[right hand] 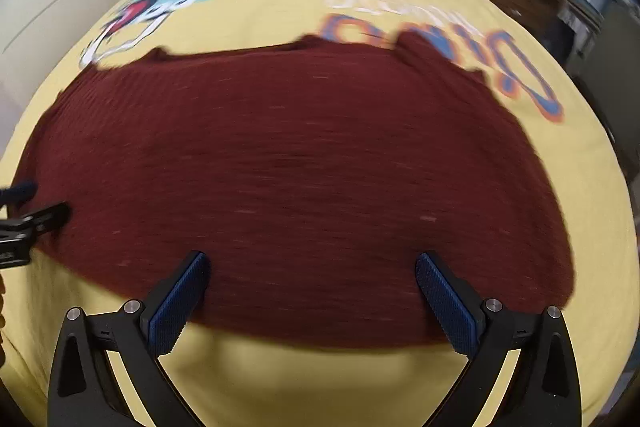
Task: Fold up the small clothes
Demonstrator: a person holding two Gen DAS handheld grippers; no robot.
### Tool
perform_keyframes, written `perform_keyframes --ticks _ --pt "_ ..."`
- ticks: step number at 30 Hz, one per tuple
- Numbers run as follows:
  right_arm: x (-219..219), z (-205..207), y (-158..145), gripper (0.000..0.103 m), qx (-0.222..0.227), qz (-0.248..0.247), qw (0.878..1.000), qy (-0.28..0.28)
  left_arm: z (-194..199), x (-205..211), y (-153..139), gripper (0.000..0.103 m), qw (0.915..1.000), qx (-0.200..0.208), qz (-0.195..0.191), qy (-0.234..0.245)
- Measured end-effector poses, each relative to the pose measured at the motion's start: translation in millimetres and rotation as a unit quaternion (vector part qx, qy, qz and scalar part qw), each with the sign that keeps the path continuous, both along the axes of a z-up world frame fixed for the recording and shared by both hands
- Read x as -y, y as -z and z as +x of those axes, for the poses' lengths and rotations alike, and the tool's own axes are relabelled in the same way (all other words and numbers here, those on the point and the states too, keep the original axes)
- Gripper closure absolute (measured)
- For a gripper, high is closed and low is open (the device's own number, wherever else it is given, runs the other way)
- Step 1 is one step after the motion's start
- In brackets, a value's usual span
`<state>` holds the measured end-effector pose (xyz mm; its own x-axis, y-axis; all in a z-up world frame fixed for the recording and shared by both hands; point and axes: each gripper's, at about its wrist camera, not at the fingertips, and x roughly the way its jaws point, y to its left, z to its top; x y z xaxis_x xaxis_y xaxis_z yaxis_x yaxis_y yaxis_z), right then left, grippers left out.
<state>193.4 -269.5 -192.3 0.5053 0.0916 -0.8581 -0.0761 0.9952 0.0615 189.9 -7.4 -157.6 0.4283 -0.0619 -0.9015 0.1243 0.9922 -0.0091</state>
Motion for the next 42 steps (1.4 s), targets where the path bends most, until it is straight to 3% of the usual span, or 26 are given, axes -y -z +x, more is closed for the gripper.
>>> perform_keyframes --ticks 6,16,21,25,29,38,42 --pt "33.8 0.9 2.2 0.0 -0.004 0.009 1.0 0.019 1.4 -20.0 -0.7 0.001 1.0 0.004 -0.003 -0.004" --pt "31.0 -7.6 10.5 0.0 0.009 0.011 1.0 0.014 -0.6 -21.0 5.5 0.001 0.9999 0.0 -0.009 -0.008" --pt "22.7 -16.4 -6.8 0.0 -0.002 -0.012 1.0 0.002 1.6 -28.3 -11.5 0.001 0.9987 -0.028 -0.034 0.024" --pt "22.8 -36.7 -22.1 0.0 0.01 -0.012 1.0 0.003 -5.6 -44.8 -37.0 0.001 0.9985 -0.008 -0.047 0.028" --pt "28.0 -61.0 -28.4 0.0 0.017 -0.019 1.0 0.01 -4.1 -71.5 -46.4 0.001 0.999 -0.002 -0.045 0.001" --pt "49.7 -92.6 -13.6 0.0 -0.006 -0.019 0.999 0.044 11.9 -102.3 -4.9 0.001 0.9931 -0.062 -0.08 -0.058" --pt "60.5 -99.7 -2.3 0.0 -0.022 -0.012 0.998 0.066 17.9 -107.2 16.3 0.001 0.9828 -0.093 -0.138 -0.08"
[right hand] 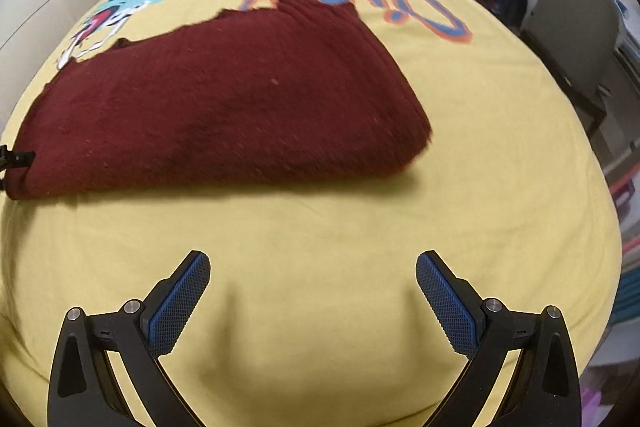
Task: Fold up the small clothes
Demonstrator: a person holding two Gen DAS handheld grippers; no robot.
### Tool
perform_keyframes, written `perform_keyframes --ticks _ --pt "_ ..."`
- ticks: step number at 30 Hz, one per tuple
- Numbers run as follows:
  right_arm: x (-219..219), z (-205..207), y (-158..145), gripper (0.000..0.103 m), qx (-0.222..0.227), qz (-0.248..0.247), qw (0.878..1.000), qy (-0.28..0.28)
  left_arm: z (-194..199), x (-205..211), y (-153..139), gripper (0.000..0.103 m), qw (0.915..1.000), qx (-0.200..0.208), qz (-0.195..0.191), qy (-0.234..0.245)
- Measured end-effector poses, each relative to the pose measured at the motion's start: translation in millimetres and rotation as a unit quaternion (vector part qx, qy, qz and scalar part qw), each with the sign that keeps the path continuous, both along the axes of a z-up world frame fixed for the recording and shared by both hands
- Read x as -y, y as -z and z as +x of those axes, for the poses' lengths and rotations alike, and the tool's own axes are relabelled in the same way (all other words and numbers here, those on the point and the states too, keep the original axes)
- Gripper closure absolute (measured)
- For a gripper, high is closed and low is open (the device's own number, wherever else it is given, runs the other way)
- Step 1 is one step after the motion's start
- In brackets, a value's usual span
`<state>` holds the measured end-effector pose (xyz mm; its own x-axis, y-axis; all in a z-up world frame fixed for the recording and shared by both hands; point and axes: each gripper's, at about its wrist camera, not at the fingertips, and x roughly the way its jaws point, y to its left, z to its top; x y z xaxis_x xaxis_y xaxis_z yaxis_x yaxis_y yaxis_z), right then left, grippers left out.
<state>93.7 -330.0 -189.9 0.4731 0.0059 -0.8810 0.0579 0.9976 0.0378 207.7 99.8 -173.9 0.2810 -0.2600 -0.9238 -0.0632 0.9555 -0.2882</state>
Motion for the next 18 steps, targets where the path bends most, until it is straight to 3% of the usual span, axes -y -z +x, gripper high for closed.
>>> perform_keyframes --ticks 4,6,8,11,18 --pt "4.2 -3.6 4.8 0.0 -0.005 -0.001 1.0 0.006 6.7 0.8 2.0 0.001 0.9997 -0.007 -0.021 0.004" --pt "4.9 -4.3 4.2 0.0 -0.004 0.002 1.0 0.007 11.0 5.8 -0.2 0.009 0.9994 -0.003 -0.029 0.019" --pt "6.0 -4.1 2.1 0.0 -0.001 0.004 1.0 0.007 12.3 13.0 -5.4 0.049 0.9985 0.003 -0.045 0.032" --pt "8.9 -3.0 -2.7 0.0 0.004 0.01 1.0 0.009 15.5 24.3 -15.0 0.071 0.9983 0.005 -0.04 0.042" --pt "27.8 2.5 -16.4 0.0 0.013 0.023 0.999 0.03 4.7 54.0 -63.2 0.076 0.9978 0.029 -0.026 0.053"
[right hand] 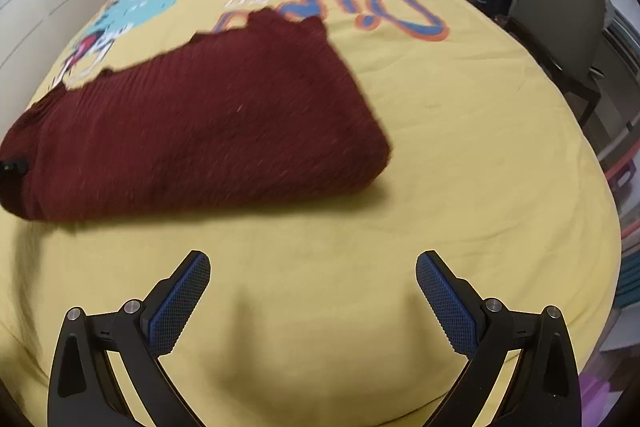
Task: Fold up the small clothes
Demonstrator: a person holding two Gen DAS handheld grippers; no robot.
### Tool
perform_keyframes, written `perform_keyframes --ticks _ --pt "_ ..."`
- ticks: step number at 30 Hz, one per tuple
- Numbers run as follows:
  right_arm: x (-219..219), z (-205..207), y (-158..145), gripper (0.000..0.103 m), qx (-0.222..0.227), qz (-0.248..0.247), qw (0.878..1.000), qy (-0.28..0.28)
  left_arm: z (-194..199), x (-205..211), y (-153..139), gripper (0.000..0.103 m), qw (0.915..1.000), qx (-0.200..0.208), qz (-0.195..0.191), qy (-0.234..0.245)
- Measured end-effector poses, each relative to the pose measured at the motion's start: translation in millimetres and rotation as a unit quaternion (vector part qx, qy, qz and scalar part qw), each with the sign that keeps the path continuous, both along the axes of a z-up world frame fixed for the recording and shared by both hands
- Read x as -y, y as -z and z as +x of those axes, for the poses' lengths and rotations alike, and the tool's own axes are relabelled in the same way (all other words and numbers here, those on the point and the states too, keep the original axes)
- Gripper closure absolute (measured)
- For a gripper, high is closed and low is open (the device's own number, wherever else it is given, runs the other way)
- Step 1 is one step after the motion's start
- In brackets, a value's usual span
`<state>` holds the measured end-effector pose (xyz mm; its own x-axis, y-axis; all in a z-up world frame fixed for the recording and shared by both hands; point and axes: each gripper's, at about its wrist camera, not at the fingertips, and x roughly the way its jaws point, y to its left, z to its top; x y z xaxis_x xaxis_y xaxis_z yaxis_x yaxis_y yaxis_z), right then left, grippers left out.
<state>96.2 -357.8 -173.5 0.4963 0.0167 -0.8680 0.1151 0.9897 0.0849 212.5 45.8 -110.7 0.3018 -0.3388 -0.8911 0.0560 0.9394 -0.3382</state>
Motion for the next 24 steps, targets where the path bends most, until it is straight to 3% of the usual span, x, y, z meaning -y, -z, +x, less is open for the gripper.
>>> perform_keyframes --ticks 6,11,17,21,24 --pt "25.9 5.1 -19.1 0.0 0.031 0.024 0.999 0.012 5.6 48.4 -56.8 0.078 0.9992 0.026 -0.028 0.014" --pt "49.4 13.2 -37.6 0.0 0.051 0.029 0.998 0.02 29.1 115.6 -86.9 0.08 0.9977 0.041 -0.022 0.05" --pt "80.1 18.8 -59.8 0.0 0.066 0.018 0.997 0.026 53.9 217.2 -93.6 0.08 0.9932 0.049 -0.012 0.105" --pt "97.7 17.8 -61.4 0.0 0.062 0.013 0.997 0.036 57.4 288.9 -75.9 0.08 0.9883 0.043 0.013 0.146" --pt "105.6 14.8 -52.2 0.0 0.044 0.012 0.998 0.039 51.7 318.1 -50.7 0.08 0.9857 0.03 0.042 0.16"
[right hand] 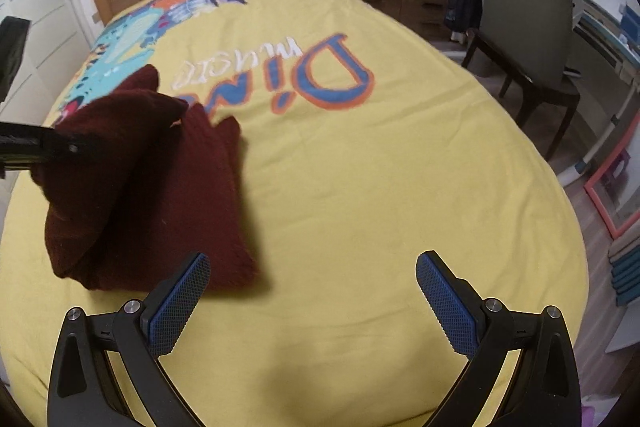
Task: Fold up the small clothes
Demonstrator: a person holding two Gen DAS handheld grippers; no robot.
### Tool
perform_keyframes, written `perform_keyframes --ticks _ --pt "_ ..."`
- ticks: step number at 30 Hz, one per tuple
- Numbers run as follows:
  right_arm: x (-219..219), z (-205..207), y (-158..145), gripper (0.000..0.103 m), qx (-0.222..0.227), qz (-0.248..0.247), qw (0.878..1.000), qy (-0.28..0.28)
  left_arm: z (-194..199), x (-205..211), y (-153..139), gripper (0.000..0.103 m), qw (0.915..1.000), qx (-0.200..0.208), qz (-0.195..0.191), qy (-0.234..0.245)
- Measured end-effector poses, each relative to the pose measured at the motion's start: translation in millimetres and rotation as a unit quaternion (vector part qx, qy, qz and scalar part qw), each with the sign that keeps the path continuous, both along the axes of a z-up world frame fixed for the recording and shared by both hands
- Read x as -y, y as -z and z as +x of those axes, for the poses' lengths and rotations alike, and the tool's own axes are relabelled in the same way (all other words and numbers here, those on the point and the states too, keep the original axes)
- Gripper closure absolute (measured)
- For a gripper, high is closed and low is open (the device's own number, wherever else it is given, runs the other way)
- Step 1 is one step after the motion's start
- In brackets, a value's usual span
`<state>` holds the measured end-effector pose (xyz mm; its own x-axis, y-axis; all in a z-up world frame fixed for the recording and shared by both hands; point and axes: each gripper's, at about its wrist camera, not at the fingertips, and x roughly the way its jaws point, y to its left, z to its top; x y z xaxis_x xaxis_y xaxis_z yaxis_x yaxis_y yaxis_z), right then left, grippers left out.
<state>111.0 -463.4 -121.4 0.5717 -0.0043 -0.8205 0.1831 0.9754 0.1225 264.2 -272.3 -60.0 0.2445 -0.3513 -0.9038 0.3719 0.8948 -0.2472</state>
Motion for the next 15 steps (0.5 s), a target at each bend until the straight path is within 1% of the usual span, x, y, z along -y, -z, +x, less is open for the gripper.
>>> perform_keyframes --ticks 2,5,6,8,10,12,15 --pt "3.6 -1.7 8.2 0.0 -0.013 0.003 1.0 0.002 -3.9 17.3 21.6 0.08 0.9995 -0.004 0.033 0.002" --pt "6.0 -6.7 17.4 0.0 -0.021 0.004 1.0 0.007 -12.6 17.5 40.3 0.076 0.998 -0.007 0.063 0.0" --pt "5.7 -7.6 19.2 0.0 -0.022 0.004 1.0 0.007 -12.8 17.4 43.2 0.075 0.9977 -0.006 0.067 -0.001" --pt "5.1 -10.5 22.2 0.0 -0.024 0.006 1.0 0.008 -13.5 14.9 47.3 0.067 0.9971 0.005 0.075 -0.002" --pt "4.6 -11.8 23.8 0.0 -0.027 0.007 1.0 0.008 -11.7 17.9 50.3 0.06 0.9962 0.007 0.087 0.003" --pt "3.9 -11.4 24.2 0.0 -0.028 0.007 1.0 0.008 -10.4 13.8 53.9 0.059 0.995 -0.002 0.099 0.005" --pt "2.8 -11.2 23.4 0.0 -0.029 0.003 1.0 0.006 -9.8 14.9 52.6 0.052 0.9943 0.0 0.106 -0.003"
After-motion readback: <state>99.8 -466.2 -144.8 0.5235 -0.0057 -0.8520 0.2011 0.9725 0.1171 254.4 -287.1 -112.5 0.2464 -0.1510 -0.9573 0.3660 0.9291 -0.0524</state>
